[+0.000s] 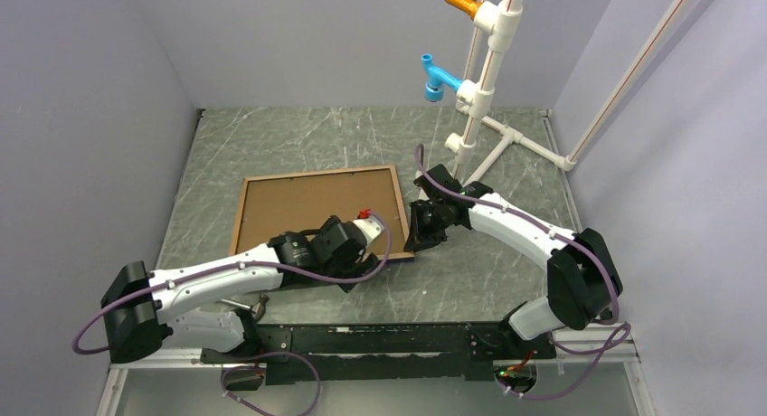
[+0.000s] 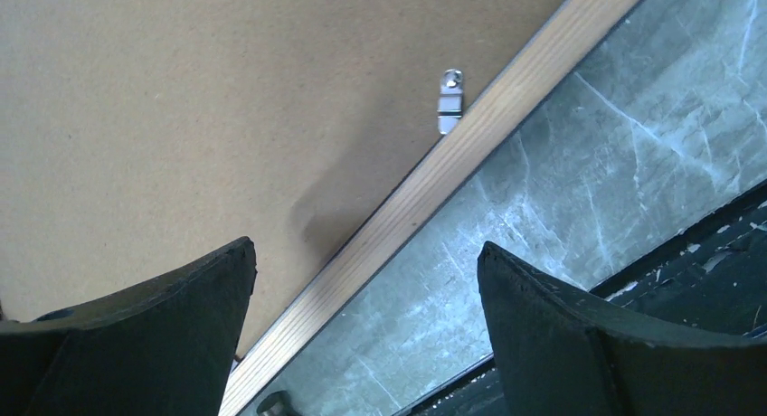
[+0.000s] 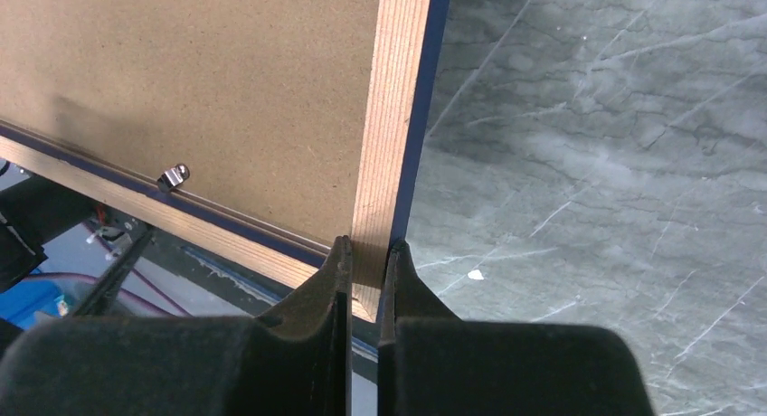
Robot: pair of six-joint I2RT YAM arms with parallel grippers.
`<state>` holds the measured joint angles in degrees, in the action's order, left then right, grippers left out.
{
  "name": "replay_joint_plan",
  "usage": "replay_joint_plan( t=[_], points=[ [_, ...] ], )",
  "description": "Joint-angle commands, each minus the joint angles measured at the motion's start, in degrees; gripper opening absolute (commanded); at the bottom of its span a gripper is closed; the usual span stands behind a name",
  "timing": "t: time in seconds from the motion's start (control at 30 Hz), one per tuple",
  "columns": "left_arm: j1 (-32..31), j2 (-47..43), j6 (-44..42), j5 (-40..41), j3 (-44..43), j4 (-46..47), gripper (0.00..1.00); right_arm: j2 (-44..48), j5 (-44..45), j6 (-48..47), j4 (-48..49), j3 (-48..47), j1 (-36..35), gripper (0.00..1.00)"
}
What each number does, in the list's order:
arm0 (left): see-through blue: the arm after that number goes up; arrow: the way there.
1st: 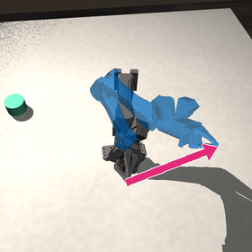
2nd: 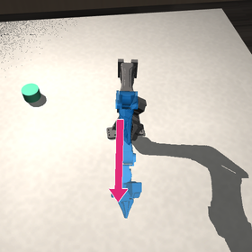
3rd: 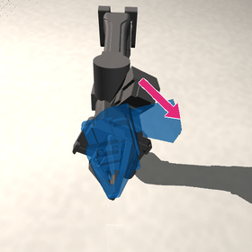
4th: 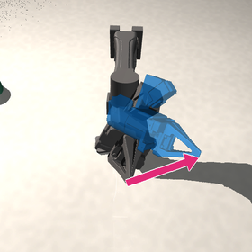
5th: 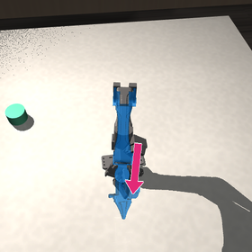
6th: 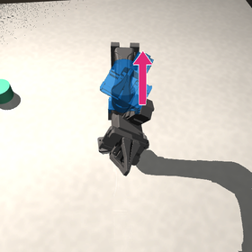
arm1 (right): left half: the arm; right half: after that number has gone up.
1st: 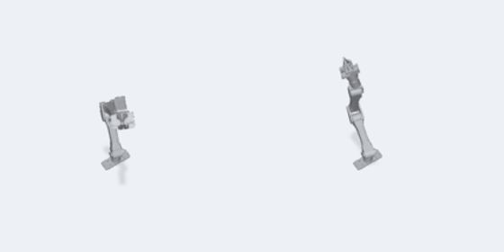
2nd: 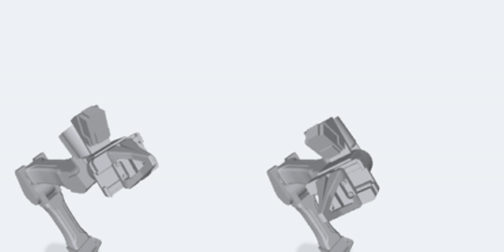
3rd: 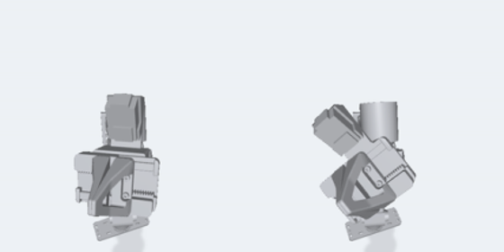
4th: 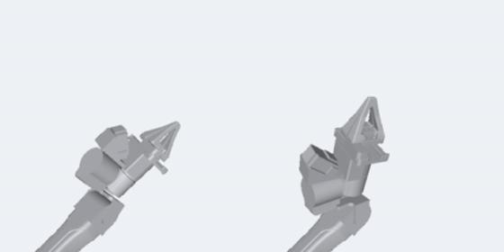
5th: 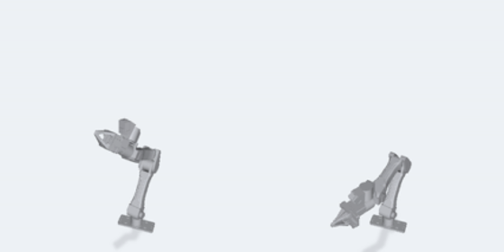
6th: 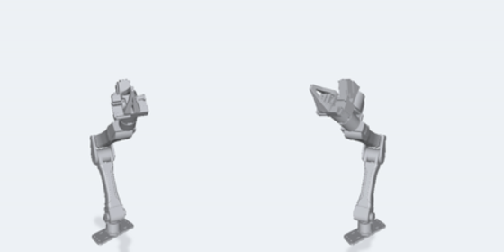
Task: Put the photo into the frame
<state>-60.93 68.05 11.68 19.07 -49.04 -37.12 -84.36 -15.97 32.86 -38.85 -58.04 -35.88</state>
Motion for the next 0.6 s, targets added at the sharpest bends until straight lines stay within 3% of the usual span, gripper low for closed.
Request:
replay_joint_plan(
  t=[0.0,0.4,0.57],
  points=[
    [-3.7,1.3,-2.0,5.6,-2.8,0.0,0.94,3.2,-7.8,0.2,2.2,-4.1,-0.1,0.0],
    [-5.2,6.5,4.2,21.6,-4.2,-6.6,0.84,5.1,-13.2,1.5,2.7,-4.3,0.1,0.0],
    [-5.3,8.4,5.1,26.8,-5.5,-8.8,0.67,5.8,-15.4,2.6,3.7,-3.7,0.2,0.0]
  ],
)
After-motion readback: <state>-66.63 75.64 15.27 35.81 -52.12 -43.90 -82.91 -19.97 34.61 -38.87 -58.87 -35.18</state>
